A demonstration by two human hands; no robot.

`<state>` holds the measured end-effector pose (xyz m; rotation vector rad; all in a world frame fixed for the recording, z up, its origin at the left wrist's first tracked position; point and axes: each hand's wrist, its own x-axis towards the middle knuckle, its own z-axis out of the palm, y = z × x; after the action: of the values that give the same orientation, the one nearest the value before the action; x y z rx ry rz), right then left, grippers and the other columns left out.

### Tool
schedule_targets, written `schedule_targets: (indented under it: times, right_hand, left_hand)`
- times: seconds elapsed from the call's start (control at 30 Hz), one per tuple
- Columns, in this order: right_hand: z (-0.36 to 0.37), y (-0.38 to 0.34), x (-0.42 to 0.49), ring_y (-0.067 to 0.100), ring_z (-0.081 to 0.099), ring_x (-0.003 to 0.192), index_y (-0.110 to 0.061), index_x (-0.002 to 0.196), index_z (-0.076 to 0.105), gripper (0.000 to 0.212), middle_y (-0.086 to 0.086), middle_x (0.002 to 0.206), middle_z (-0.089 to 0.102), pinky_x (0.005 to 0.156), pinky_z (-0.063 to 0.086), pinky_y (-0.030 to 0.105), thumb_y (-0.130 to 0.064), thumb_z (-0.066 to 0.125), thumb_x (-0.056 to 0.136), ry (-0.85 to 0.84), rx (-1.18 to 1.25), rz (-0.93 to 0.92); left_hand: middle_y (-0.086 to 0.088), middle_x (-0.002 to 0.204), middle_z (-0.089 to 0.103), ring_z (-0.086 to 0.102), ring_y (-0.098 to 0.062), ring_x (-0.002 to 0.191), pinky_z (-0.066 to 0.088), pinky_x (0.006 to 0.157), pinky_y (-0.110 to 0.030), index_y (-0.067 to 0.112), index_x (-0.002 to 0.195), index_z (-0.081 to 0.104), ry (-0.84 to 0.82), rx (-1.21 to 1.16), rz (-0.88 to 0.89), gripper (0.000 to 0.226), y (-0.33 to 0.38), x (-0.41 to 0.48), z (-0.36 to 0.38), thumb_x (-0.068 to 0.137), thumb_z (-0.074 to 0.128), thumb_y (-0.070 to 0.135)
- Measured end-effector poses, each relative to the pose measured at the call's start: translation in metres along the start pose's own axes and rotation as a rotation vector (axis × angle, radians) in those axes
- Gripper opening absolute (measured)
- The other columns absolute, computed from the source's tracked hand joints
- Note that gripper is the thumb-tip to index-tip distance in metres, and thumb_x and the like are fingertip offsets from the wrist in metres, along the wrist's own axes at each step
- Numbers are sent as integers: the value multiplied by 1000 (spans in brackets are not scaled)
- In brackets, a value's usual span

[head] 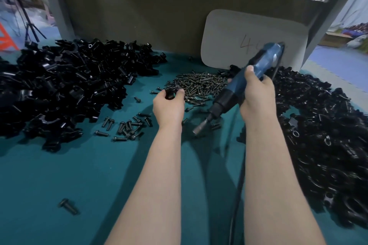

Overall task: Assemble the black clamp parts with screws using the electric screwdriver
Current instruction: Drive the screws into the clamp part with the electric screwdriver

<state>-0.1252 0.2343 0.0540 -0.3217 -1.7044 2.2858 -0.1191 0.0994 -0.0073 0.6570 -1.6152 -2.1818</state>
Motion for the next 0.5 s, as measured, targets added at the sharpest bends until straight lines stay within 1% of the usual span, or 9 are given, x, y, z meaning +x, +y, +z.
schedule_targets:
  times: [0.03,0.1,0.17,0.2,0.23,0.3,0.4,0.43,0.5]
  right_hand:
    - [-2,1,1,29,65,102,-4,126,45,36,11,115,60,88,55,41,-24,54,97,17,61,36]
    - [-8,3,1,26,69,86,-5,115,49,25,11,104,62,74,58,37,-22,55,97,38,180,135]
    - [-14,6,0,24,67,78,-8,99,49,17,12,98,61,65,57,35,-23,56,96,56,255,230]
    - [-16,7,-1,24,66,79,-10,95,49,19,13,97,61,65,57,35,-27,57,95,59,274,265]
    - [-16,7,-1,24,66,81,-12,94,49,22,13,96,61,67,57,36,-32,59,94,59,292,288]
    - [-15,7,-2,25,67,87,-14,100,50,31,14,95,62,72,57,38,-41,60,90,58,332,298]
    - [-14,3,-1,28,66,95,-11,121,48,46,16,109,61,78,57,41,-42,61,90,53,480,287]
    - [-15,2,0,29,65,98,-10,124,48,48,16,114,59,82,55,43,-41,62,90,36,519,293]
    - [-17,-1,0,31,62,102,-10,123,49,48,15,118,57,90,51,47,-40,63,89,-4,571,333]
  left_hand:
    - [-5,88,64,63,-26,82,55,89,-42,19,79,57,15,50,22,14,0,1,-1,91,65,20]
    - [-5,88,65,65,-28,83,56,85,-42,21,77,56,49,120,58,16,0,3,-3,90,64,24]
    - [-5,86,66,67,-27,81,56,70,-35,21,78,58,70,183,93,15,-1,3,-4,90,64,26]
    - [-5,88,68,66,-25,79,51,61,-29,19,83,60,75,218,110,12,-1,3,-4,91,63,27]
    - [-6,92,69,64,-22,78,44,56,-25,17,91,63,79,260,123,12,-2,2,-4,91,62,28]
    - [-2,95,68,59,-18,78,36,53,-21,14,106,63,87,356,162,22,-2,0,-3,92,61,31]
    - [6,84,62,57,-19,78,37,59,-24,16,98,58,82,506,236,15,-2,-3,-2,94,59,31]
    - [3,89,64,56,-20,78,38,63,-25,15,100,59,84,569,255,18,-2,-4,-1,94,58,31]
    - [-5,101,68,56,-22,80,39,66,-28,9,114,60,85,706,288,31,-3,-4,-2,95,57,33]
